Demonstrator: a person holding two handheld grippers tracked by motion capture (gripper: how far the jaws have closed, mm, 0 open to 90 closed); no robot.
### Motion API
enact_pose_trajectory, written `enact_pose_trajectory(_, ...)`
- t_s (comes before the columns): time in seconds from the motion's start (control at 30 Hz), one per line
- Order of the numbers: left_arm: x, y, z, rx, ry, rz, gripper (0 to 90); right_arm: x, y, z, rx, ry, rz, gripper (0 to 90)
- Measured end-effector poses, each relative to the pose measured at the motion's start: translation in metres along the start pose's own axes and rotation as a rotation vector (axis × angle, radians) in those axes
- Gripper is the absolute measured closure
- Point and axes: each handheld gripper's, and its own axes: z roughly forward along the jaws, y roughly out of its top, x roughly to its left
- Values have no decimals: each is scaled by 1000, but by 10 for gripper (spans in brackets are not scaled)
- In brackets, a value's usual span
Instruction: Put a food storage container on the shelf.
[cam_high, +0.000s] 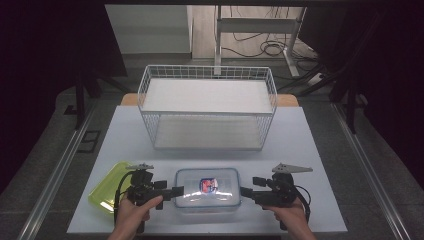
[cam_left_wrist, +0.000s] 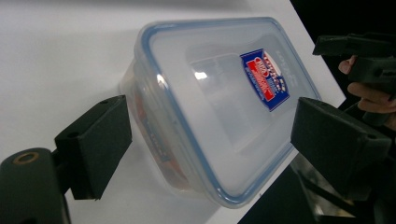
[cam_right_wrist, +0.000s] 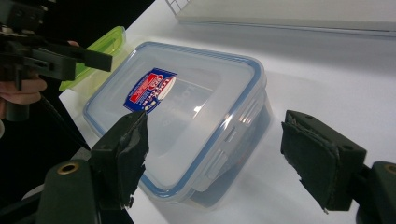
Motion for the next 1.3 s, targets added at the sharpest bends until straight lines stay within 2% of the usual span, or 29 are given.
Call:
enact_pose_trajectory(0.1, 5, -1, 3, 12, 4, -2, 130, -1, 0, 0, 2, -4, 0, 232)
enact_pose_trajectory(0.3, 13, -1, 12, 39, -24, -32, 162, -3, -2, 0, 5, -16, -5, 232)
enact_pose_trajectory(0.43, 14, -1, 14, 50, -43, -45, 165, -3, -2, -1, 8, -24, -8, 232)
enact_pose_trajectory(0.53, 13, -1, 15, 64, -43, -40, 162, -3, -2, -1, 9, -26, -9, 232)
enact_pose_trajectory(0.6, 15, -2, 17, 72, -52, -53, 158, -3, -2, -1, 8, -27, -9, 232)
enact_pose_trajectory(0.63, 18, -2, 18, 81, -80, -81, 156, -3, -2, -2, 9, -28, -11, 232)
enact_pose_trajectory(0.77, 22, -3, 21, 96, -84, -101, 160, -3, -2, -2, 11, -30, -14, 232)
enact_pose_trajectory(0.8, 23, -3, 22, 99, -95, -108, 162, -3, -2, -1, 10, -30, -13, 232)
enact_pose_trajectory(1.0, 23, -4, 26, 113, -111, -115, 214, -4, -2, 0, 13, -31, -14, 232)
enact_pose_trajectory(1.07, 24, -4, 27, 113, -129, -120, 245, -3, -2, 0, 15, -33, -15, 232)
enact_pose_trajectory(1.1, 24, -4, 26, 112, -137, -122, 291, -3, -2, 0, 15, -33, -14, 232)
enact_pose_trajectory(1.3, 27, -3, 22, 109, -149, -122, 358, -5, -3, 2, 24, -22, -2, 232)
